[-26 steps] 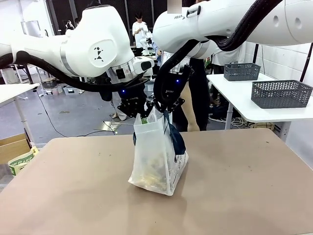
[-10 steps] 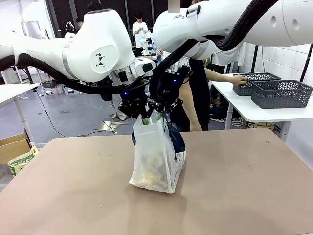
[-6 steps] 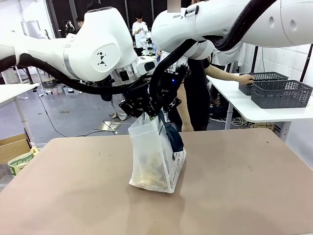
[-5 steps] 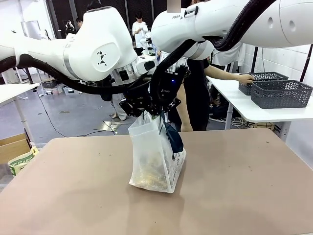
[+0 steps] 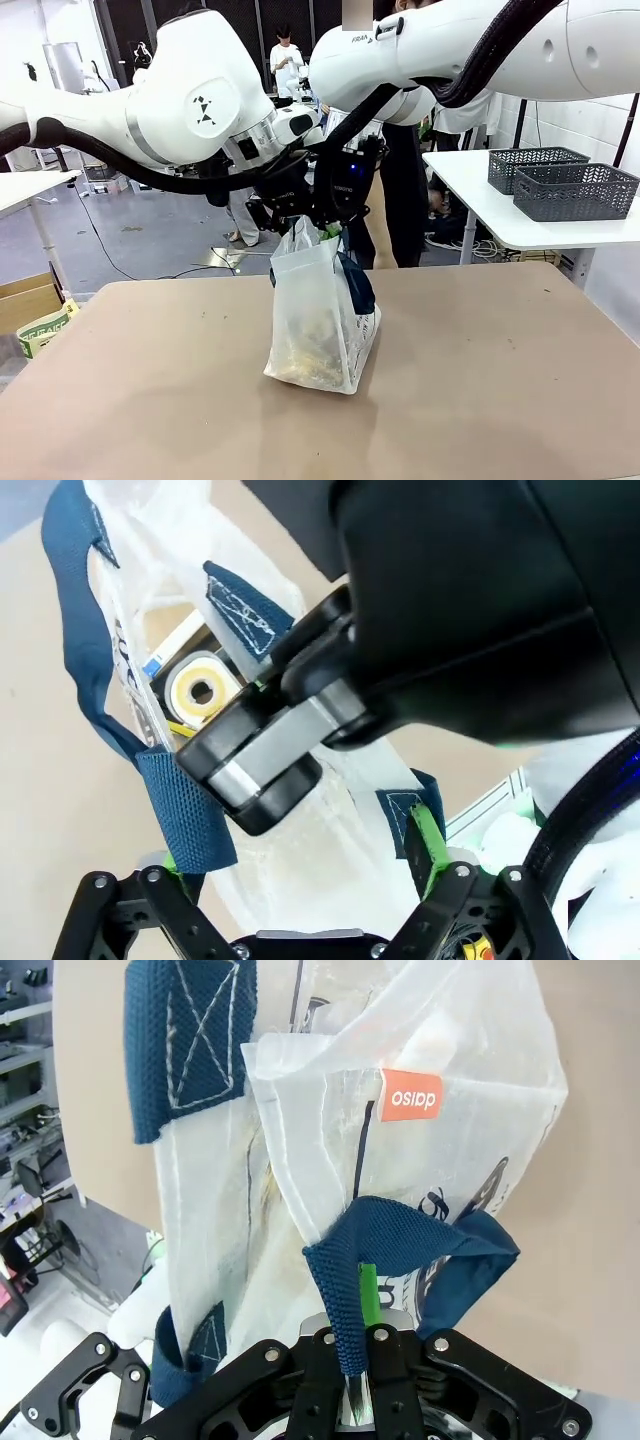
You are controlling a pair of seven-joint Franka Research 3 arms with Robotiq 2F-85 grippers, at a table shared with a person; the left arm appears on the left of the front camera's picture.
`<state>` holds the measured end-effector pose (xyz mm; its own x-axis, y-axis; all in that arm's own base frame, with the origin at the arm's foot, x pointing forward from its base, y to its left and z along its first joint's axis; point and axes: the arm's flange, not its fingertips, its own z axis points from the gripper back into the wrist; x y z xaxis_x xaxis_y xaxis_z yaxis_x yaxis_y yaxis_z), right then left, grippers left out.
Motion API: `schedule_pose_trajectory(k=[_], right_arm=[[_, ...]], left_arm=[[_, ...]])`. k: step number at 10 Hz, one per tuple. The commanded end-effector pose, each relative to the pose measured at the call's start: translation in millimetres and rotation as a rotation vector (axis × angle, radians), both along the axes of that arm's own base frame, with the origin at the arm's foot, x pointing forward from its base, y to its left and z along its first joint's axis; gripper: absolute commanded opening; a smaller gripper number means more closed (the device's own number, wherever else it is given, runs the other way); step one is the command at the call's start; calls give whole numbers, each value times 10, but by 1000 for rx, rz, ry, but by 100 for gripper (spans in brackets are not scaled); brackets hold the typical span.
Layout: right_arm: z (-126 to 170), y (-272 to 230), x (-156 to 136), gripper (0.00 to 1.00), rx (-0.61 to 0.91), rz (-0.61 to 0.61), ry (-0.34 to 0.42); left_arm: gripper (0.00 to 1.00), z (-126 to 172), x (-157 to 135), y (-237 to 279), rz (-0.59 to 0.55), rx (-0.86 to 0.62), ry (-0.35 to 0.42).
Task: Transfer purchased items from the store into the shopping bag.
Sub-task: Move the Reusable shopping bag to the right side of the table.
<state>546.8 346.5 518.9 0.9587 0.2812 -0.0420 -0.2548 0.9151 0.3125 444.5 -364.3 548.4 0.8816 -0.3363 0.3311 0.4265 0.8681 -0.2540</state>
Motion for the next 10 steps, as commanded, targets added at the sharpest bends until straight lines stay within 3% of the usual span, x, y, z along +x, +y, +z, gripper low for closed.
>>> schedule_pose_trajectory(k=[1, 10], right_arm=[[42, 84, 33, 0, 23, -29, -2], [50, 204, 72, 0, 34, -14, -4]], left_arm=[[100, -29, -83, 129, -35, -57, -8], [100, -55, -62, 195, -47, -124, 6]])
